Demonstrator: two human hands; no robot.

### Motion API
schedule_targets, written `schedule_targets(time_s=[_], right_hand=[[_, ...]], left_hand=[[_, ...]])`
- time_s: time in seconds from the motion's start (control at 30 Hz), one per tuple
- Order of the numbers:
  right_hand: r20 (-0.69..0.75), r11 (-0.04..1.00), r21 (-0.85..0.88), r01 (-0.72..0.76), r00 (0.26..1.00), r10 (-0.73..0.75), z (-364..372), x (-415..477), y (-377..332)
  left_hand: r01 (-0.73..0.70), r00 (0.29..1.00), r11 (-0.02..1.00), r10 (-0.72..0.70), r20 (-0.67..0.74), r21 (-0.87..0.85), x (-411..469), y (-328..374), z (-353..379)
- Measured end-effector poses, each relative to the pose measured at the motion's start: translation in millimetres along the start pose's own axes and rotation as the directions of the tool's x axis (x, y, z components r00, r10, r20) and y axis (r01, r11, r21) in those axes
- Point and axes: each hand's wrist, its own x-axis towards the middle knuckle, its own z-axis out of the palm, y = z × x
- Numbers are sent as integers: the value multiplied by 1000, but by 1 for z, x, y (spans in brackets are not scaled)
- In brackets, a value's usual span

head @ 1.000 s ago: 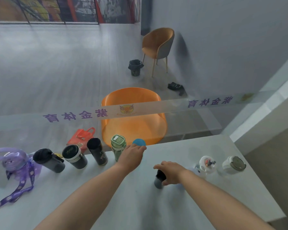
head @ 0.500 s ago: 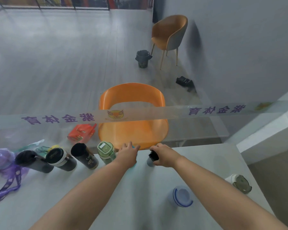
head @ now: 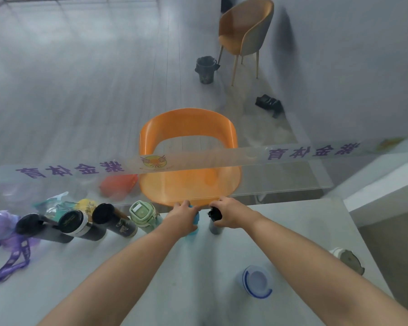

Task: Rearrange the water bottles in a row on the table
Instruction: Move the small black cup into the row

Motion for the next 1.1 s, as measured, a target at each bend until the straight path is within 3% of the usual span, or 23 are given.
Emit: schedule_targets(time_s=[0.3,0.7,0.9,1.1], right_hand=[[-8,999,27,-34,999,34,2,-5,7],[40,997,14,-81,996,81,6,-9,13],[-55,997,-6,-71,996,71,-2,-37,16],[-131,979,96,-180,973,191,8,-101,24]], left_hand=[[-39,999,999,39,10,-23,-4,-1,0],[-57,991,998,58,-120,12,-21,-3,6],[-89,978,995,96,-183,47,-28,4,-1],[-170,956,983,181,-229,64,-41,23,7]])
